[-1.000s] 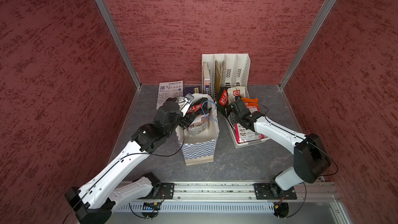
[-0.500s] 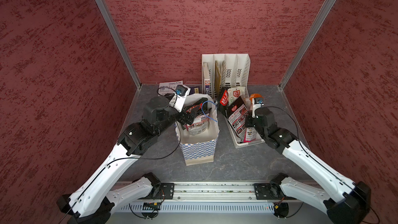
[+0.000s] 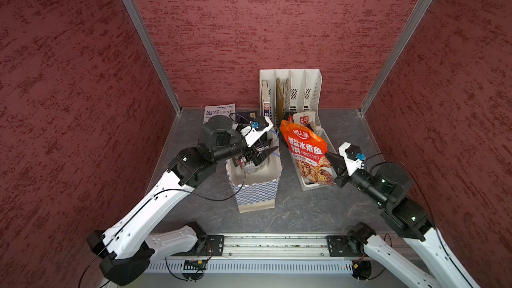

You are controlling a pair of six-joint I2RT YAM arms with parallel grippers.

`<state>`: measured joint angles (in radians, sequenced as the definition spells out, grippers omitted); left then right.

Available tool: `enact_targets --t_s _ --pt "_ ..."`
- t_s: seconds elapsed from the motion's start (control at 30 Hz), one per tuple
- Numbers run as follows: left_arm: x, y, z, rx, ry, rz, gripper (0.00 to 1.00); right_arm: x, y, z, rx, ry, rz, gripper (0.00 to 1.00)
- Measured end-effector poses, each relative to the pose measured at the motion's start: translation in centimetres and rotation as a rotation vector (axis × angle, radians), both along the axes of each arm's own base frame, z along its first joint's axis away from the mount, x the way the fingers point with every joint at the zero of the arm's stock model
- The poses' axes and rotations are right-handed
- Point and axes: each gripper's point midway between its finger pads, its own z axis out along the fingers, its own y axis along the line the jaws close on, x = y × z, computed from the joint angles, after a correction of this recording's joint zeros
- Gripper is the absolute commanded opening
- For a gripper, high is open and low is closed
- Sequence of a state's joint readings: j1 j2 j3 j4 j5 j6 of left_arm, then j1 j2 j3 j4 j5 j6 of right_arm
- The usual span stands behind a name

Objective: Place the condiment packets inside the bag
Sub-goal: Pick up the condiment packet from the storage box.

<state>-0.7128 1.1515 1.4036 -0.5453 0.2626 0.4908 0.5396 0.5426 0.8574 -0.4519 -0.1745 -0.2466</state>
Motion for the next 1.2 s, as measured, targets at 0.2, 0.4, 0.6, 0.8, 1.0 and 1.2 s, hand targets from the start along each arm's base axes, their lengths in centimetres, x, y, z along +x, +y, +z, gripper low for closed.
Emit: enact_targets --t_s 0.2,0.4,0.6,0.8,1.0,1.2 --pt "0.2 -3.1 -1.3 0.094 -0.043 -0.179 1.00 -2.6 1.2 1.2 -0.068 -0.047 0.152 0.00" --pt "-2.1 -4.6 -1.1 0.089 -0.061 -0.369 0.98 -4.7 1.3 2.2 -0.102 -0.121 0.235 0.00" --pt "-4.2 -6.7 0.5 0.095 -0.037 -0.531 0.61 -5.6 1.1 2.7 -0.113 -0.156 0.256 0.00" --pt "-6.2 -8.2 -2.0 0.175 0.050 -0.607 0.32 -6.8 0.5 4.3 -0.093 -0.214 0.260 0.00" --pt "-8.4 -8.4 -1.2 0.197 0.017 -0.639 0.00 -8.0 -0.2 7.1 -0.047 -0.277 0.249 0.12" --pt "-8.7 -6.3 3.5 0.112 -0.118 -0.485 0.00 -9.0 -1.0 9.8 0.045 -0.350 0.228 0.66"
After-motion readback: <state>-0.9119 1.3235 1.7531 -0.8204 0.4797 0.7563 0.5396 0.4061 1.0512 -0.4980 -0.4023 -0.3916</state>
